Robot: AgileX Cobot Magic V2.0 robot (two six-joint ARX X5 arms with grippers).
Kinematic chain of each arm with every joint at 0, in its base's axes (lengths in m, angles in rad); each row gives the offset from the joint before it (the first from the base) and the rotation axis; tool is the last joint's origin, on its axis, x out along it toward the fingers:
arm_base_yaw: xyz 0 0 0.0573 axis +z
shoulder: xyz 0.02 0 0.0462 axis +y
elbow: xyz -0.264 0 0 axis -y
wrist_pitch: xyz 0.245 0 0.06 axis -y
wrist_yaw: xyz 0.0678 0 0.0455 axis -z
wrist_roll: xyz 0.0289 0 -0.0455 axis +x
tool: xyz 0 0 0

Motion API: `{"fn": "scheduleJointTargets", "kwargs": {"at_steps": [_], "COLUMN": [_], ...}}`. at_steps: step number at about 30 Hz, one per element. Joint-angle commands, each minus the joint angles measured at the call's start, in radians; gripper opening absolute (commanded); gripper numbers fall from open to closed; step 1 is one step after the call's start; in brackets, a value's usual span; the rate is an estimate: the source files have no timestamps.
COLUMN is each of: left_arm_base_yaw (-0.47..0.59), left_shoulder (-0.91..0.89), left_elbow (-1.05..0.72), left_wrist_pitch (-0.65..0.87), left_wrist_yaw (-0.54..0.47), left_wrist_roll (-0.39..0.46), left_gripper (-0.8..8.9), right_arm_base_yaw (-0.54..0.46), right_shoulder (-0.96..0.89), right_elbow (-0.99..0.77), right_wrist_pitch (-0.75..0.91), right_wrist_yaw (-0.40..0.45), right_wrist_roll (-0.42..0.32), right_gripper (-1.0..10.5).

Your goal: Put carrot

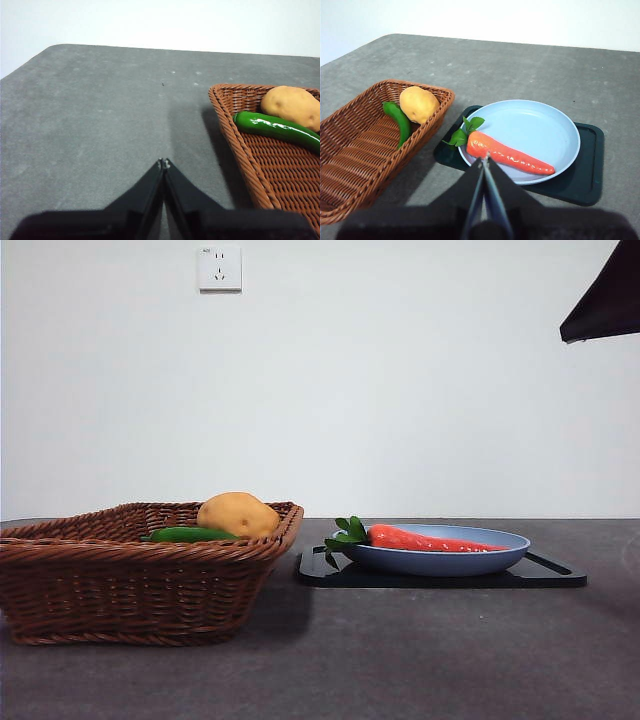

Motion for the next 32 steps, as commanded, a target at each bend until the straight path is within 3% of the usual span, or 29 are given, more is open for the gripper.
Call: {"fn": "scheduleJointTargets", "kwargs": {"at_steps": [1,4,8,11,16,18,23,32], "left_arm_base_yaw": [0.001,0.001,0.001,0.001,0.001,0.001,0.001,0.001], "left_shoulder": [-0.003,-0.003,-0.003,-0.003,-0.003,-0.003,-0.003,-0.003], "left_elbow": [-0.011,-0.011,-0.011,-0.011,-0.011,-0.011,-0.011,-0.011], "left_wrist_pitch": [0.005,0.005,0.005,0.005,0.005,0.005,0.005,0.005], "left_wrist_yaw": [0.001,0.001,0.001,0.001,0.001,0.001,0.001,0.001], "left_wrist_roll": [-0.006,-0.006,-0.006,-0.006,-0.006,-0.006,-0.006,-0.006], "left_gripper": [0.08,0.08,0.08,0.08,0.08,0.08,0.08,0.08], "right_arm_base_yaw": [0.007,0.007,-0.023,-0.102,-0.33,-0.418,-0.559,-0.614], "right_shoulder": [0.001,0.001,-0.071,-0.146,-0.285,-0.336,-0.441,-0.539], "right_elbow": [0.007,0.007,0.006,-0.002,-0.073,-0.116,-0.226,-0.355], "right_wrist_pitch": [0.012,0.011,-0.014,-0.027,-0.027,-0.026,-0.026,-0.026], "right_wrist_yaw": [0.004,0.005,0.03,-0.001,-0.22,-0.269,-0.27,-0.267], "right_wrist_roll": [0.013,-0.013,-0.123,-0.106,-0.1,-0.1,-0.099,-0.103], "right_gripper": [0.0,0.0,0.0,0.0,0.0,0.0,0.0,0.0]}}
